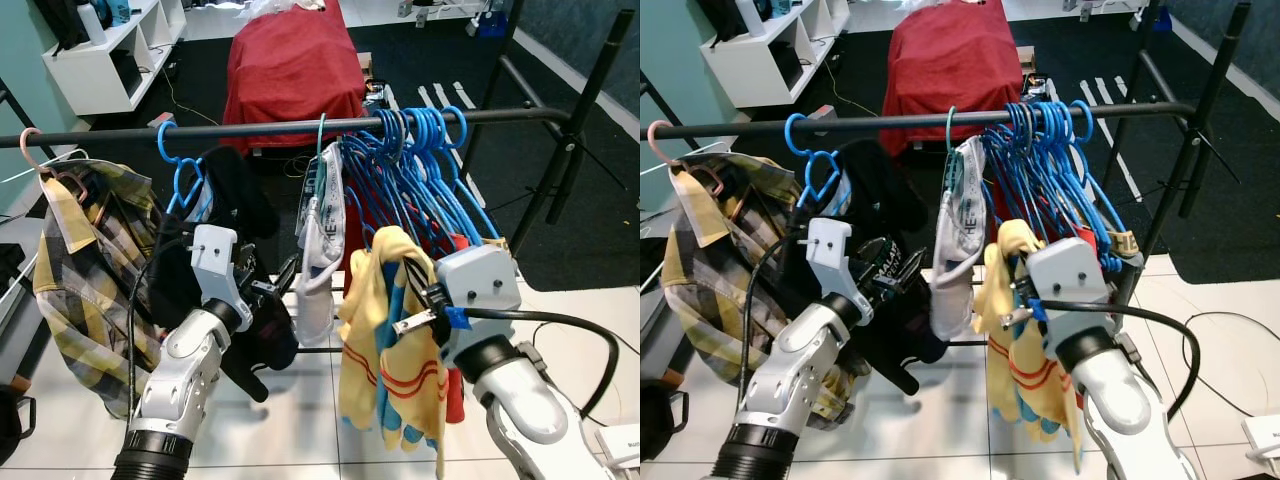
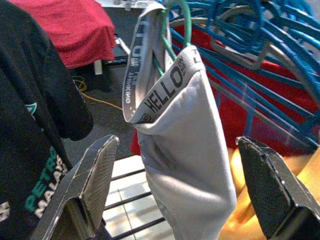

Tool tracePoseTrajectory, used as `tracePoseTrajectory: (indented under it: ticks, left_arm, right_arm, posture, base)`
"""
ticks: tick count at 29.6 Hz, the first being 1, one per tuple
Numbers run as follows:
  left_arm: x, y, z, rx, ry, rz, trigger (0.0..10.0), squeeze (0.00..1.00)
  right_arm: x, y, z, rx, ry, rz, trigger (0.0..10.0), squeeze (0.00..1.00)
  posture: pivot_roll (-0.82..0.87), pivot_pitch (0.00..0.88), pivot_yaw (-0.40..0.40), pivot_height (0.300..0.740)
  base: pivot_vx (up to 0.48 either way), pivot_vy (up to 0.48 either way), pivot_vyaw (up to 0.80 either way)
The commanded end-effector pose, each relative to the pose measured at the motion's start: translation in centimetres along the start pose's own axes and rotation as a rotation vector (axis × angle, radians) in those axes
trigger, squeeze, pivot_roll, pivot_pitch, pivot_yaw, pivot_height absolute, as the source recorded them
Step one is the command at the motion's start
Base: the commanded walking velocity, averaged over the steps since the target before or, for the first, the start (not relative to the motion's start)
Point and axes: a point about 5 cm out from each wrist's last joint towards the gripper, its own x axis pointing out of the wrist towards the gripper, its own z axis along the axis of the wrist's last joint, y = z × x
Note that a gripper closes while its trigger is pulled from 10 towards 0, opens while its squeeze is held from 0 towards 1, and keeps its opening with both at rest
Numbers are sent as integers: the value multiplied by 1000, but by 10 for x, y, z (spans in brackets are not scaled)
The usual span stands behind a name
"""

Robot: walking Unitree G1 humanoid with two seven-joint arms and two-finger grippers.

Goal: Hang hanger

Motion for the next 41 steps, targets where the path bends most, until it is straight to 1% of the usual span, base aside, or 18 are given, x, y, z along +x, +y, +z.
tracePoseTrajectory:
  ticks: [1, 5, 7, 11, 15, 17, 18, 21, 23, 28, 29, 31, 32, 34, 35, 36, 39, 41]
  left_arm:
    - [-5, 2, -3, 6, 18, -5, 10000, 0]
    - [-7, 4, -4, 5, 28, 10, 10000, 0]
    - [-14, 8, -10, -15, 69, 67, 10000, 0]
    - [-18, 11, -13, -26, 79, 89, 10000, 0]
    - [-24, 20, -16, -45, 85, 136, 10000, 0]
    - [-26, 28, -18, -81, 89, 177, 10000, 0]
    - [-26, 28, -18, -81, 89, 177, 10000, 0]
    - [-30, 40, -22, -106, 96, 225, 10000, 0]
    - [-33, 50, -23, -95, 106, 266, 10000, 0]
    - [-33, 55, -23, -78, 115, 293, 10000, 0]
    - [-29, 56, -21, -66, 110, 290, 10000, 0]
    - [-26, 56, -20, -60, 106, 286, 10000, 0]
    - [-15, 54, -17, -68, 98, 260, 10000, 0]
    - [-15, 54, -17, -68, 98, 260, 10000, 0]
    - [-6, 52, -15, -76, 93, 240, 10000, 0]
    - [-6, 52, -15, -76, 93, 240, 10000, 0]
    - [19, 47, -15, -126, 109, 184, 10000, 0]
    - [28, 47, -16, -134, 131, 180, 10000, 0]
  right_arm:
    - [0, 1, 1, 22, -20, 6, 10000, 0]
    - [1, -2, -1, 36, -16, -3, 10000, 0]
    - [9, -9, -3, 35, -20, -29, 10000, 0]
    - [13, -10, -5, 34, -18, -29, 10000, 0]
    - [15, -11, -5, 39, -34, -35, 10000, 0]
    - [19, -15, -3, 12, -49, -53, 10000, 0]
    - [19, -15, -3, 12, -49, -53, 10000, 0]
    - [23, -21, -2, -23, -58, -62, 10000, 0]
    - [28, -28, -2, -38, -61, -58, 10000, 0]
    - [35, -33, -3, -49, -66, -45, 10000, 0]
    - [41, -34, -3, -49, -72, -29, 10000, 0]
    - [45, -35, -3, -47, -76, -19, 10000, 0]
    - [55, -35, -2, -13, -94, 0, 10000, 0]
    - [55, -35, -2, -13, -94, 0, 10000, 0]
    - [61, -35, 0, 14, -107, 12, 10000, 0]
    - [61, -35, 0, 14, -107, 12, 10000, 0]
    - [79, -33, 1, 89, -123, 71, 10000, 0]
    - [87, -32, 1, 107, -130, 99, 10000, 0]
  posture:
    - [-186, 149, 81, 740]
    - [-171, 154, 86, 740]
    - [-164, 155, 86, 740]
    - [-140, 151, 83, 740]
    - [-129, 151, 85, 740]
    - [-124, 142, 85, 740]
    - [-124, 142, 85, 740]
    - [-118, 137, 80, 740]
    - [-104, 129, 65, 740]
    - [-90, 121, 50, 740]
    - [-82, 114, 41, 740]
    - [-80, 114, 38, 740]
    - [-80, 106, 35, 740]
    - [-80, 106, 35, 740]
    - [-82, 105, 36, 740]
    - [-82, 105, 36, 740]
    - [-88, 84, 34, 740]
    - [-80, 81, 26, 740]
  base:
    - [0, 0, 0]
    - [0, 0, 0]
    - [-349, 0, 0]
    - [-366, 0, 0]
    - [-367, 0, 0]
    - [-369, 0, 0]
    - [-371, 0, 0]
    - [-368, 0, 0]
    - [-364, 0, 397]
    - [-216, 0, 791]
    - [0, 0, 788]
    - [0, 0, 788]
    - [0, 0, 788]
    - [0, 0, 788]
    - [0, 0, 788]
    - [0, 0, 788]
    - [0, 0, 788]
    - [0, 0, 788]
